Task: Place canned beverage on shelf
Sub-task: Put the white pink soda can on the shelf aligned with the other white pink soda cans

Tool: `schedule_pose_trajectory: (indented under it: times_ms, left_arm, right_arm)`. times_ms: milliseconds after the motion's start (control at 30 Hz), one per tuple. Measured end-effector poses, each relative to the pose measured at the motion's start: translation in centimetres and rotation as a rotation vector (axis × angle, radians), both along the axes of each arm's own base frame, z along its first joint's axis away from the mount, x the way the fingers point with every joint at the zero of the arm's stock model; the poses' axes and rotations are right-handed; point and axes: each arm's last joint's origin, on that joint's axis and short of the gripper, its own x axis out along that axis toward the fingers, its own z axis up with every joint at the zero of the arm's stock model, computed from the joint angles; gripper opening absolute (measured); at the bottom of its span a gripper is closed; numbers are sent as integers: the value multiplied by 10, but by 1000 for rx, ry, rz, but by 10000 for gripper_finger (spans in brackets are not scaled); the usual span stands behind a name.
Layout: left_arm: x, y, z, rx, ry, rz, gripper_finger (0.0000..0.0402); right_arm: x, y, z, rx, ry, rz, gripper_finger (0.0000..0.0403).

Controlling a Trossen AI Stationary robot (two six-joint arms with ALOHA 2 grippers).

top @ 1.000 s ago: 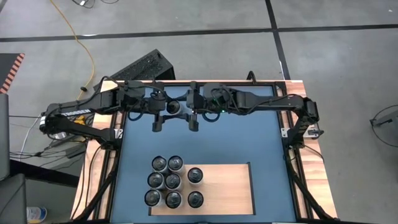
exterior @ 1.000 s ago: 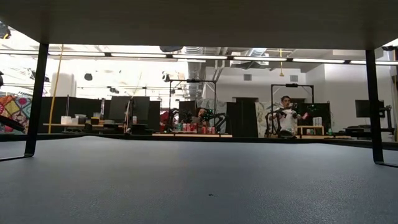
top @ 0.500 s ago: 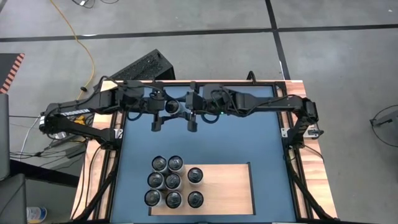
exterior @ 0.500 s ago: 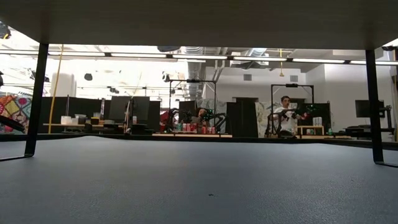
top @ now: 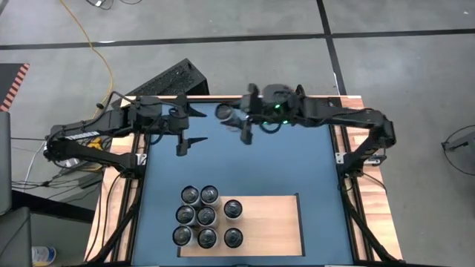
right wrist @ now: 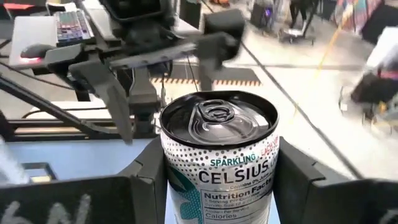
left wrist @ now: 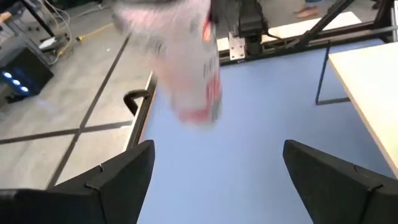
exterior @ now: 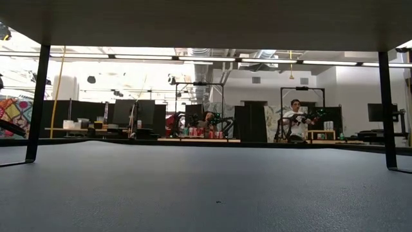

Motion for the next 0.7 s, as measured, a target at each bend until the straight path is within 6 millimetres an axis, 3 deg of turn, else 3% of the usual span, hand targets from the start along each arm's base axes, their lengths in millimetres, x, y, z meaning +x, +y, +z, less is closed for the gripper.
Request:
schedule_pose_trajectory:
  times_ms: [100, 233, 333, 500, 700]
  left_arm:
    - [-8, -1, 3, -4, -12, 10, 342]
    - [-19, -3, 6, -20, -21, 14, 343]
    - [-31, -5, 12, -39, -59, 4, 343]
    - [-51, -10, 20, -93, -126, -43, 343]
    - [-74, -15, 29, -182, -208, -62, 343]
  right_arm:
    - [-23, 12, 11, 40, -7, 8, 190]
    - [-52, 45, 20, 80, -68, 32, 190]
    - [-67, 76, 10, 107, -100, -9, 190]
    - [-70, 126, -28, 116, -151, -77, 190]
    - [-52, 160, -53, 133, -162, -44, 190]
